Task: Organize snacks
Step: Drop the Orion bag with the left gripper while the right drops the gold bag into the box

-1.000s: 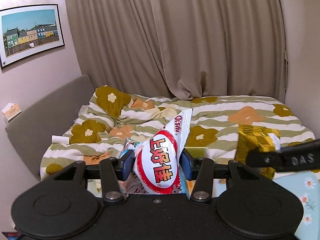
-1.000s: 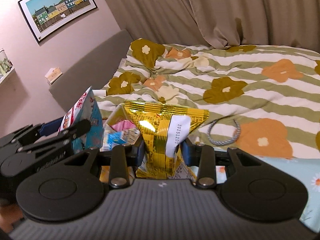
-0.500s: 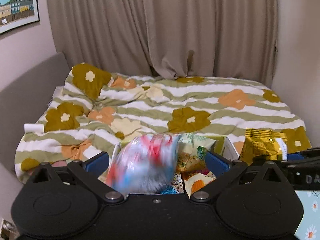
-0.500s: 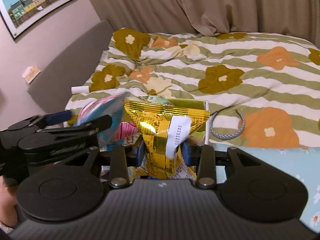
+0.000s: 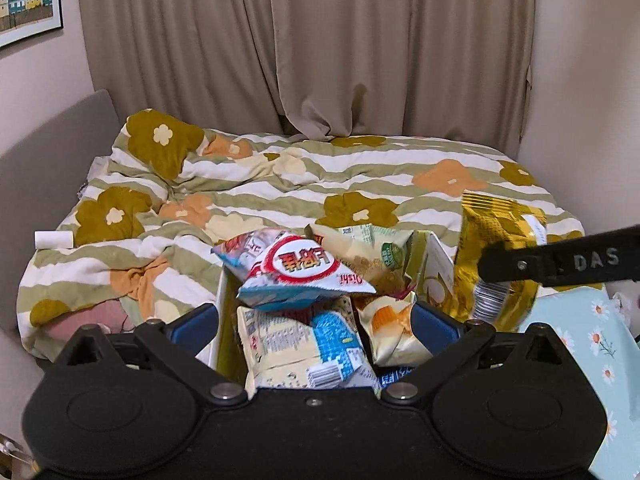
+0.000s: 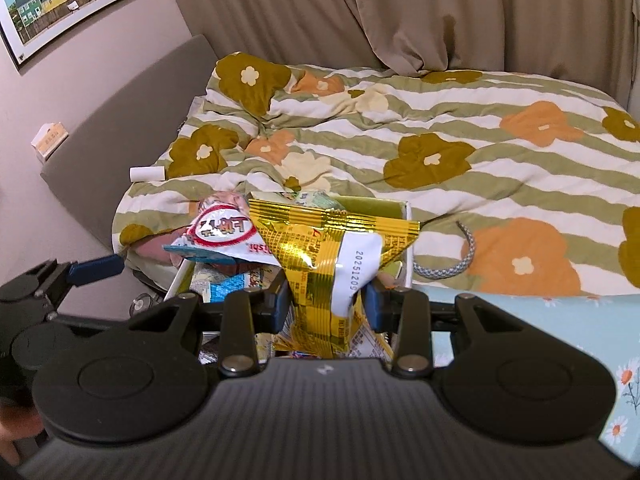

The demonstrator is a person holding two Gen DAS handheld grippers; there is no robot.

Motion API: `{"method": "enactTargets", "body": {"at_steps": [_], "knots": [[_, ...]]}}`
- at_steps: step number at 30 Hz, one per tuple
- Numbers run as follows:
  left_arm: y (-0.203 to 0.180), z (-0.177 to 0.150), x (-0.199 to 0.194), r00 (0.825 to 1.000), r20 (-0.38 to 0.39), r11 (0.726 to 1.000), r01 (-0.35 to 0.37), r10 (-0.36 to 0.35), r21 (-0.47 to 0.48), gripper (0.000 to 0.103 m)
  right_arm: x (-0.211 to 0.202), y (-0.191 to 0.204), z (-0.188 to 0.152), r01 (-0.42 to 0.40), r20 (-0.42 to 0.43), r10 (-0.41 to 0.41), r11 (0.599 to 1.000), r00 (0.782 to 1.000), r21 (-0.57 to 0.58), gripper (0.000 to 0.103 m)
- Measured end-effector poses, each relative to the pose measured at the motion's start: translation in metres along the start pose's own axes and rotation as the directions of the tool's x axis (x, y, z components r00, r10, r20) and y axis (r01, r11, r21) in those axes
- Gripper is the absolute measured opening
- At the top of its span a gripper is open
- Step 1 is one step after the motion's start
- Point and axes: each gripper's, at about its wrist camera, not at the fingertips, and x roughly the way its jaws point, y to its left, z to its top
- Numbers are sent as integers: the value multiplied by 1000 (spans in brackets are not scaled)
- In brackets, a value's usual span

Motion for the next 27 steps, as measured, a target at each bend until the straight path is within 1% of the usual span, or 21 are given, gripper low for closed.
{"method": "enactTargets", "body": {"at_steps": [2, 3, 4, 5, 6, 8, 11, 14, 18, 21, 24, 27], "knots": [[2, -2, -2, 1000, -1, 1000, 0, 0, 2, 103, 8, 7, 1, 8, -21, -8, 1000, 1000, -5, 55], [5, -4, -2, 1000, -2, 1000, -1, 1, 3, 103, 12, 9, 2, 10, -29, -10, 1000, 1000, 1, 58], [7, -5, -1, 1000, -5, 1000, -1, 1, 3, 103, 17, 11, 2, 2, -40, -1, 1000, 999, 9, 64], [9, -6, 0, 1000, -11, 1000, -1, 1, 1, 103, 23, 12, 3, -9, -49, 10, 1000, 999, 23, 87], [10, -7, 2, 1000, -18, 1000, 0, 0, -1, 103, 27, 13, 2, -13, -50, 15, 999, 999, 41, 103], [12, -11, 3, 1000, -27, 1000, 4, -4, -2, 103, 29, 16, 0, -22, -24, 24, 997, 999, 68, 103], [11, -16, 4, 999, -41, 1000, 0, 0, -5, 103, 29, 19, -5, -6, -2, 6, 998, 1000, 67, 103], [9, -21, 3, 999, -50, 1000, 2, -3, -14, 103, 25, 20, -8, -8, 1, 8, 998, 1000, 61, 103], [1, -20, -8, 999, -36, 1000, -13, 13, -1, 103, 11, 18, -12, -10, 28, 8, 999, 1000, 48, 103], [-9, -19, -23, 1000, -12, 1000, -19, 19, 4, 103, -8, 17, -18, -6, 57, 5, 1000, 998, 30, 103], [-25, -20, -41, 1000, 8, 1000, -15, 15, 9, 103, -36, 12, -27, 1, 92, -3, 1000, 996, 22, 103], [-42, -25, -62, 1000, 29, 1000, -9, 8, 11, 103, -70, 5, -40, 31, 137, -33, 999, 990, 14, 103]]}}
